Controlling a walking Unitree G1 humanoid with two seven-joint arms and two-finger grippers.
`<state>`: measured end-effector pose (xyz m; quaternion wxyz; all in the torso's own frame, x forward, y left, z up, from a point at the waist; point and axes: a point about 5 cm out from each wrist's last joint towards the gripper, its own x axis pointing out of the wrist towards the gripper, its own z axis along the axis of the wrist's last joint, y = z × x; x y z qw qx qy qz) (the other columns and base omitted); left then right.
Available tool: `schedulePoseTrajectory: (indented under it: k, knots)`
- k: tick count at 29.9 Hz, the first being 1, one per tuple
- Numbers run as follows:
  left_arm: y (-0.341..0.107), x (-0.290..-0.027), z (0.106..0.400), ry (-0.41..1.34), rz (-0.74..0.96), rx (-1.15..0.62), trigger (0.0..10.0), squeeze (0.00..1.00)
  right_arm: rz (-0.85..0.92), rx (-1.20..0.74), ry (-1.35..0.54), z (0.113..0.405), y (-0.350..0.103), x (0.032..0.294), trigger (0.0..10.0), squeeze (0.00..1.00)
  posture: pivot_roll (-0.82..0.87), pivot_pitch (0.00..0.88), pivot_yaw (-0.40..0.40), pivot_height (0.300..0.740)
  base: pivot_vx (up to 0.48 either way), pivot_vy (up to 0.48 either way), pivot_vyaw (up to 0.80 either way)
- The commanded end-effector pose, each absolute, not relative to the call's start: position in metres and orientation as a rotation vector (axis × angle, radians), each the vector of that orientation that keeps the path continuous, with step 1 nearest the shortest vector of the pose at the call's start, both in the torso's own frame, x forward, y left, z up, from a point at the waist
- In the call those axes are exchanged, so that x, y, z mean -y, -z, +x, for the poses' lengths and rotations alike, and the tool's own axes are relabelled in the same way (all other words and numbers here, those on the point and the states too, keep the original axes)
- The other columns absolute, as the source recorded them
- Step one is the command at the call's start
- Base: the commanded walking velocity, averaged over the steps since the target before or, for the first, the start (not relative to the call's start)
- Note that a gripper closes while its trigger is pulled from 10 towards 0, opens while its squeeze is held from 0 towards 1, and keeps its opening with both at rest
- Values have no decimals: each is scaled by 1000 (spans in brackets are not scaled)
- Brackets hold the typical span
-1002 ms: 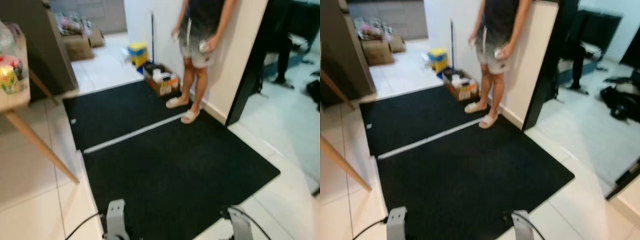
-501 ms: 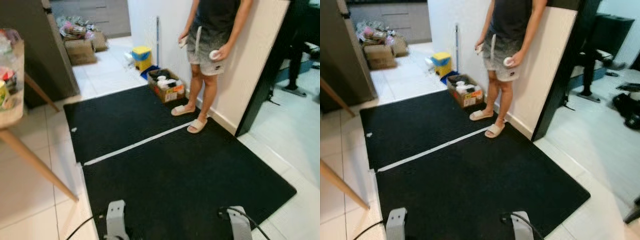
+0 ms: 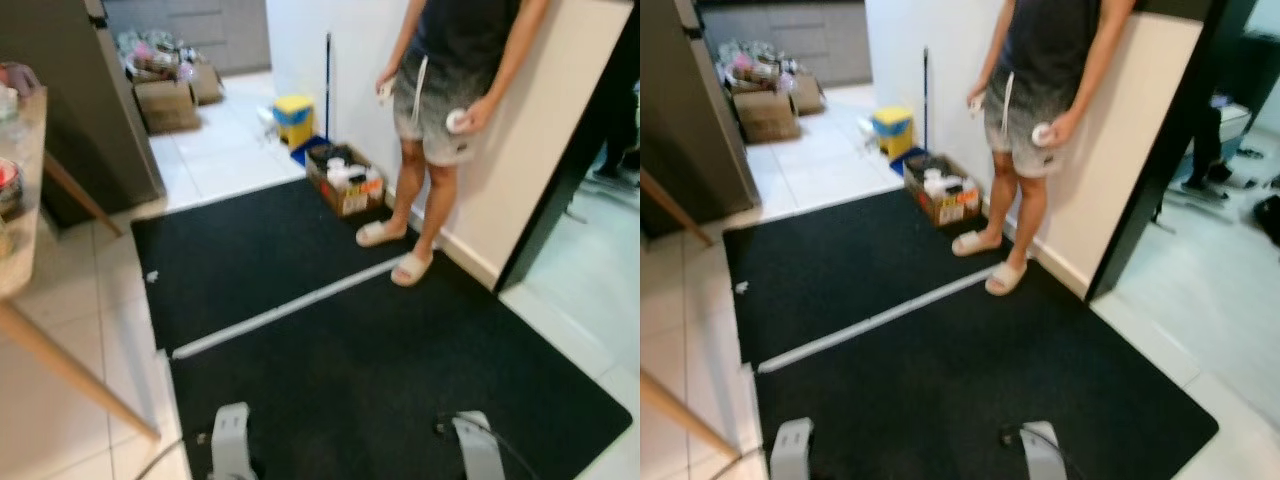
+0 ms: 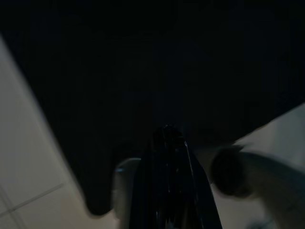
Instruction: Restocking fridge
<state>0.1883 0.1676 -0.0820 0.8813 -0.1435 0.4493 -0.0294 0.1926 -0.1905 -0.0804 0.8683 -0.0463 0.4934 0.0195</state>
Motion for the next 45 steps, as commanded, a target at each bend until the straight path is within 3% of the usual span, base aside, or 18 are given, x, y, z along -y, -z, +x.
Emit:
schedulePoseTrajectory:
  k: [1,20,25,40,45]
  knots:
    - [85,-166,183,61,-303,-953,10000,0,-89,-1049,-48,187,84,187,10000,0,10,4,-30,740,405,0,0]
    - [83,-174,186,35,-308,-943,10000,0,-112,-1030,24,190,81,200,10000,0,12,2,-30,740,403,0,0]
    - [82,-178,186,26,-301,-942,10000,0,-261,-971,33,192,78,207,10000,0,11,2,-30,740,403,0,0]
    - [85,-182,180,0,-285,-964,10000,0,-255,-1023,16,177,85,205,10000,0,9,3,-28,740,394,0,0]
    - [86,-184,178,-21,-250,-981,10000,0,-254,-1033,20,176,86,206,10000,0,7,3,-32,740,0,0,0]
